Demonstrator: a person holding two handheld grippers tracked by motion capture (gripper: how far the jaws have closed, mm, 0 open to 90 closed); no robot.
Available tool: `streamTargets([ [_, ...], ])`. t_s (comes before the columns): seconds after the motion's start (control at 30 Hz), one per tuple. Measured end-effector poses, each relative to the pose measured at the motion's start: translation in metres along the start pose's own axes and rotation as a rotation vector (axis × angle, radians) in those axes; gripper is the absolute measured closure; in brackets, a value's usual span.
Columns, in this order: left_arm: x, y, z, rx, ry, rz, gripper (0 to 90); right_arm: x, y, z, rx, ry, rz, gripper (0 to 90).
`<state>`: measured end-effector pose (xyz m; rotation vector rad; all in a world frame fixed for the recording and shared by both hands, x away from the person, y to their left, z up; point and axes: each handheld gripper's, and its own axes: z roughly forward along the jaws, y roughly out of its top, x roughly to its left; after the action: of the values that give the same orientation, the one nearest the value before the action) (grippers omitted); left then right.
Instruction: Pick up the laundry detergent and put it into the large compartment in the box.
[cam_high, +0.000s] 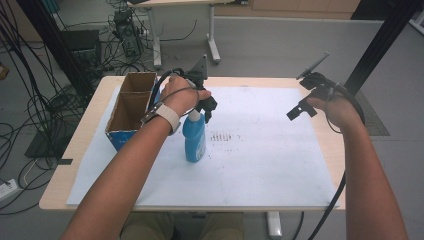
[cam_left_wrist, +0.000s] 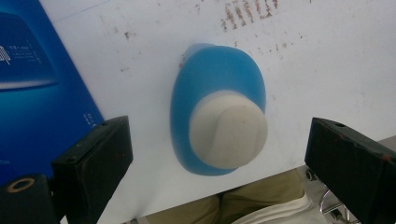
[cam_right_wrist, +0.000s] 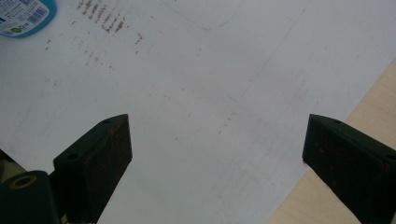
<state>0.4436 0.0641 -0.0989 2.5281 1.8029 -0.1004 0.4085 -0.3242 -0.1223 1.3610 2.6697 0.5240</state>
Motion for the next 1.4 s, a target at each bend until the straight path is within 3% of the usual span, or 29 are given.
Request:
streamTargets([
  [1.4, 0.0048, -0.0020, 0.0004, -0.008, -0.014, -0.010, 7.8, -0.0015, -0.0007, 0.0014, 0.005, -0.003, 0.004, 8.1],
])
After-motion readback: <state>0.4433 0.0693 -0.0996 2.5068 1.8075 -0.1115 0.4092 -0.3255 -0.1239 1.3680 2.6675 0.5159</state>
